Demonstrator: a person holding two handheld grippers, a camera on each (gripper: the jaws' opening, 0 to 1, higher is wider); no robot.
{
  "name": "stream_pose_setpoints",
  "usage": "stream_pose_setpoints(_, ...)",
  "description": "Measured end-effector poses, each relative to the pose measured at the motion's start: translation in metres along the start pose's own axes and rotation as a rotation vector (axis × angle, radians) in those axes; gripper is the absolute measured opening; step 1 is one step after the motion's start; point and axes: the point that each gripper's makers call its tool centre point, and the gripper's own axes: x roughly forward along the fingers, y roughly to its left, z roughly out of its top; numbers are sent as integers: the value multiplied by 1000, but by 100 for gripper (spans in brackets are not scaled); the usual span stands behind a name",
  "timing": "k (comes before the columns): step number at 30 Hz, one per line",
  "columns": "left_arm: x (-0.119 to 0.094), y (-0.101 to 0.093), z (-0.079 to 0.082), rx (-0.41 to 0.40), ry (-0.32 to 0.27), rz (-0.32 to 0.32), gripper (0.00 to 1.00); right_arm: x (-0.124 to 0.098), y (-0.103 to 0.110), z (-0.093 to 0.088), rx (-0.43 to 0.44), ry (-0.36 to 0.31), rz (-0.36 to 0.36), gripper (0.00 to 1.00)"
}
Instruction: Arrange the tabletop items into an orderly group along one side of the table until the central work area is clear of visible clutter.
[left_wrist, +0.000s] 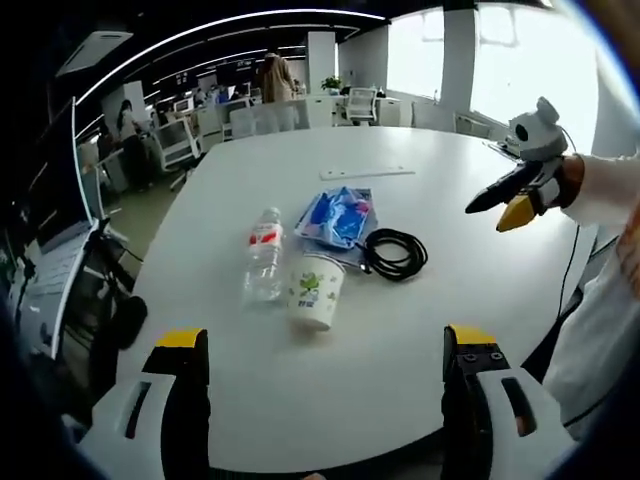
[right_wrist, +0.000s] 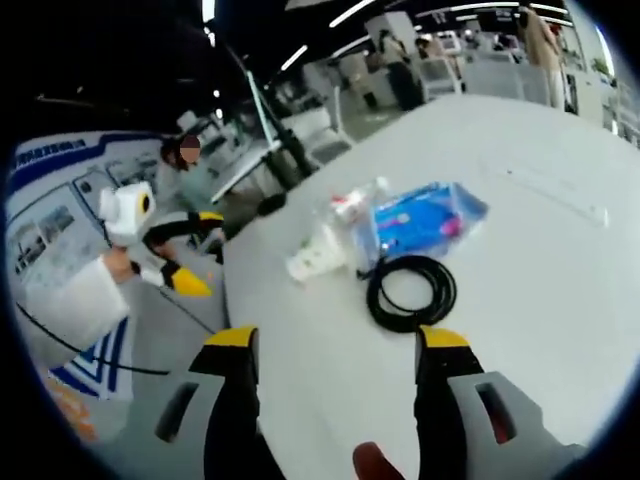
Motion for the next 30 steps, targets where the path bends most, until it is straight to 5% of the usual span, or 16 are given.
stream_pose_setpoints(6, -3, 5, -9, -14, 15, 8, 100, 3, 9, 66, -75, -71, 39, 58)
stream_pose_setpoints(10, -2, 9, -8, -28, 6, 13, 100, 13, 10, 87, -129, -64, 58, 55)
stream_pose_setpoints(18, 1, 14, -13, -47, 12, 20, 100, 50, -4, 35, -180, 113, 44, 53)
stream_pose_setpoints(21, 1, 18, -19, -67, 15, 27, 100, 63, -14, 22, -196, 141, 24, 50)
stream_pose_setpoints(24, 1, 20, -24, -92, 12, 30, 100, 77, -25, 19, -319, 123, -8, 46)
stream_pose_setpoints(30, 0, 21, -23, -142, -16, 39, 100, 105, -27, -2, -278, 163, 38, 45)
